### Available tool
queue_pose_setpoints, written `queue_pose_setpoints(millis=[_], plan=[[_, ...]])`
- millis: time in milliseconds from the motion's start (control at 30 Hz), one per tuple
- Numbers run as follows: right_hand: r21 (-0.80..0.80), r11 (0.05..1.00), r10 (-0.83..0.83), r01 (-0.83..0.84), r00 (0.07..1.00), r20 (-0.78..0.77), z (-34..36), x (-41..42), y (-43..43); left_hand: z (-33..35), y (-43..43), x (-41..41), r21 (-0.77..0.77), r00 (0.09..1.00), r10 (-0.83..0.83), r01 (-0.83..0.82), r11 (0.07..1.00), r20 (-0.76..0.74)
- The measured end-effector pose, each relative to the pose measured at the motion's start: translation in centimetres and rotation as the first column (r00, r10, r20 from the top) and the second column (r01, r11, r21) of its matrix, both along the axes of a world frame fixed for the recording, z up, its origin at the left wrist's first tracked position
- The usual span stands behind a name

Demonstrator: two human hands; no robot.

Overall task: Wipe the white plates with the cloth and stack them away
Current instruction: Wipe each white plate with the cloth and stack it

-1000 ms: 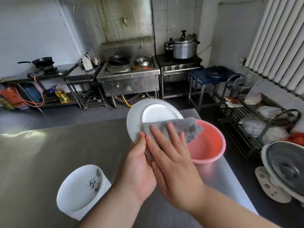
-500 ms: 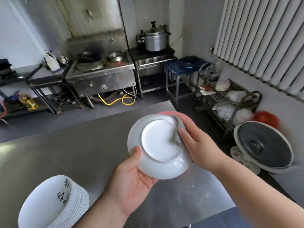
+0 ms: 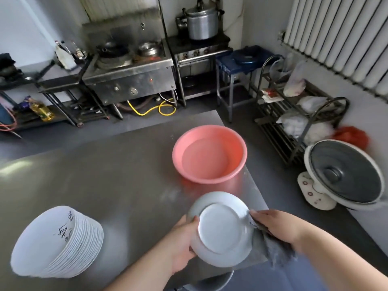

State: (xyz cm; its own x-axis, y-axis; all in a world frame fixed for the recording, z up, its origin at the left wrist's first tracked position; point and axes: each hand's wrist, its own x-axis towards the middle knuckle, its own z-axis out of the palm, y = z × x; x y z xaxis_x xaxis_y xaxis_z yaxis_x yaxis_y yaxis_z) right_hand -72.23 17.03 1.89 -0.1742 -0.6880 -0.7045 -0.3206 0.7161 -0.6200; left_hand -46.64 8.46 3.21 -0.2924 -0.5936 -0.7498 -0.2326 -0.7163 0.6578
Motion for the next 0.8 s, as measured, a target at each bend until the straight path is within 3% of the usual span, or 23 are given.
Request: queue_pose_setpoints(millis=[67, 167, 333, 433, 600, 800], plan=[[0.022, 0.999, -0.039, 0.041, 0.995, -0.095, -1.2, -0.4, -0.5, -1.5, -0.5, -1.4, 0.023, 0.999, 0.043, -0.043, 0.999, -0.020], [-0.093, 0.994, -0.075, 0.060, 0.983, -0.167, -2.9, -0.7, -1.6, -4.6, -2.1, -2.3, 0.052, 0.999, 0.008, -0.005, 0.999, -0.049], [-0.118, 0.991, -0.071, 0.067, 0.997, -0.025, -7.3, -0.1, -2.5, -11.1, -2.9, -1.6, -0.158, 0.965, -0.118, 0.157, 0.975, 0.234], [-0.101, 0.995, -0.041, 0.026, 0.988, -0.148, -10.1, 1.0, -2.8, -14.0, -3.2, -1.4, -0.241, 0.881, -0.202, 0.326, 0.914, 0.428], [-0.070, 0.997, -0.059, 0.043, 0.969, -0.240, -13.4, 1.4, -3.2, -16.6, -4.2, -1.1, -0.292, 0.809, -0.137, 0.356, 0.888, 0.572], [-0.124, 0.992, -0.078, 0.038, 0.939, -0.335, -13.3, -0.1, -3.9, -16.8, -5.2, -1.3, -0.334, 0.831, -0.122, 0.347, 0.876, 0.542]])
